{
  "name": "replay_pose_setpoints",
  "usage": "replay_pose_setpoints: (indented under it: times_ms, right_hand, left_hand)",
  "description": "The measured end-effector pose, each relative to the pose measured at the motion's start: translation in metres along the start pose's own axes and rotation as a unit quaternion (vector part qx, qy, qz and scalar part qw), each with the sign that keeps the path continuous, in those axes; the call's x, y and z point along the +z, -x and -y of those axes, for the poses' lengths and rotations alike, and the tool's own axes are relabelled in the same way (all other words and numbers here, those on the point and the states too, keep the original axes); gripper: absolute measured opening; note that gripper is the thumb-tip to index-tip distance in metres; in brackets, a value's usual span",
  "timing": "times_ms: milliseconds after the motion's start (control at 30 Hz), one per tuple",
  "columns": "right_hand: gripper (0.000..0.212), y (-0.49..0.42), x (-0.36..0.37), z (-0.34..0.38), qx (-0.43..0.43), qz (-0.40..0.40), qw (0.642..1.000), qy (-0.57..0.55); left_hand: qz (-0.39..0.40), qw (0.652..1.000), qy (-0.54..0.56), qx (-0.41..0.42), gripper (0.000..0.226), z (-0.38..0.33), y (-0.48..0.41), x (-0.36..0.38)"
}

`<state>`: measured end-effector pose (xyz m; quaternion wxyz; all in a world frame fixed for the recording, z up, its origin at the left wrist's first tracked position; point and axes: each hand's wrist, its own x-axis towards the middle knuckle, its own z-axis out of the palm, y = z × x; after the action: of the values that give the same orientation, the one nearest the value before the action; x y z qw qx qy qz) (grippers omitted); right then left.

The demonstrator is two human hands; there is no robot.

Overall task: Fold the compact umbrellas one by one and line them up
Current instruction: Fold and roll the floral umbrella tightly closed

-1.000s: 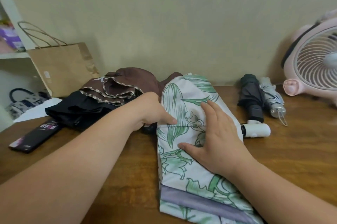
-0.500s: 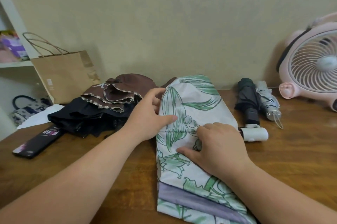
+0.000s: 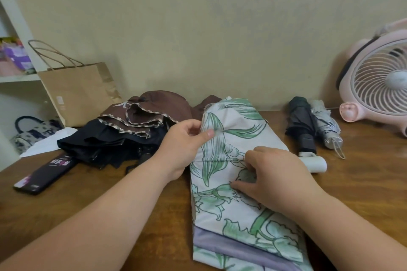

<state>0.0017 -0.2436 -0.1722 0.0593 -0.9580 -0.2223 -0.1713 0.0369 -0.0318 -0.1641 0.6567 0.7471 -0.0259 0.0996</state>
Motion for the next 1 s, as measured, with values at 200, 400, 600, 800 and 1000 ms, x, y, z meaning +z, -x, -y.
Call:
replay_pose_setpoints:
  times_ms: [200, 400, 600, 800, 1000]
  right_hand:
    - [0.044, 0.006, -0.022, -0.001, 0.000, 0.129, 0.992, 0.004]
    - [0.085, 0.022, -0.046, -0.017, -0.005, 0.301, 0.951, -0.072]
    - [0.082, 0.026, -0.060, -0.015, 0.020, 0.332, 0.943, -0.028]
    - [0.066, 0.027, -0.058, -0.019, 0.041, 0.363, 0.930, -0.038]
    - [0.068, 0.026, -0.061, -0.032, 0.052, 0.368, 0.922, -0.112]
  left_hand:
    - [-0.027, 0.992, 0.121, -0.031, 0.029, 0.007, 0.003, 0.000]
    - [0.034, 0.998, 0.052, 0.025, 0.051, 0.008, 0.014, -0.007]
    - [0.053, 0.980, -0.182, 0.060, 0.040, 0.001, 0.030, -0.010]
    - [0.188, 0.909, -0.313, 0.200, 0.040, -0.002, 0.039, -0.018]
    - [0.175, 0.920, -0.310, 0.164, 0.051, 0.007, 0.039, -0.013]
